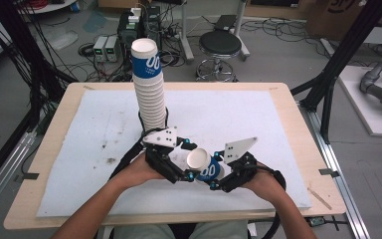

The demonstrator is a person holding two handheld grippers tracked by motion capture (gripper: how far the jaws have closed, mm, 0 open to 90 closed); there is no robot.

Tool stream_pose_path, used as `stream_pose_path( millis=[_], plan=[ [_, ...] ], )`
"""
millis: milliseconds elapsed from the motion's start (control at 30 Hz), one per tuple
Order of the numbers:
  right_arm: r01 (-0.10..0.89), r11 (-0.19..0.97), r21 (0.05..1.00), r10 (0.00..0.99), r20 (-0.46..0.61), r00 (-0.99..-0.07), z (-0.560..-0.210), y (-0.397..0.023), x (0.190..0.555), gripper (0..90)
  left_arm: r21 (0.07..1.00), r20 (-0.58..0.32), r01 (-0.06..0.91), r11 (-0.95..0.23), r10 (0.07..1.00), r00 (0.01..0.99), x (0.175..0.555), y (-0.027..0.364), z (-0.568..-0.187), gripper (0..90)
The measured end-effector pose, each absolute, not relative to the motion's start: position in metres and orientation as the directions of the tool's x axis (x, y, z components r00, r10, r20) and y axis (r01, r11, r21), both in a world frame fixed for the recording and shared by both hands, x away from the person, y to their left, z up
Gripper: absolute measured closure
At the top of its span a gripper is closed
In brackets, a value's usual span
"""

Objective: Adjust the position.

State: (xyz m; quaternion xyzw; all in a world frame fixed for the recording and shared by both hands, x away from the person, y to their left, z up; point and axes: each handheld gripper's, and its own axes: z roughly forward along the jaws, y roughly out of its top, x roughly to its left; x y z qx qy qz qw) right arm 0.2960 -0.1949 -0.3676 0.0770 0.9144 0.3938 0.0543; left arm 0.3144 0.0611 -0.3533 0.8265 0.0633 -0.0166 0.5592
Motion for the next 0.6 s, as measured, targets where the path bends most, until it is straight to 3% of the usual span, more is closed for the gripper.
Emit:
stream_pose_path(
  millis=[367,600],
  plan=[
    [0.061,0.793,0.606,0.131,-0.072,-0.989,-0.361,-0.179,0.299,28.9,0.867,-0.096,0.113,-0.485,0.059,0.994,0.316,0.052,-0.349,18.9],
    [0.060,0.816,0.575,0.125,-0.074,-0.989,-0.361,-0.177,0.299,28.9,0.848,-0.092,0.095,-0.521,0.032,0.995,0.317,0.049,-0.353,29.8]
  ],
)
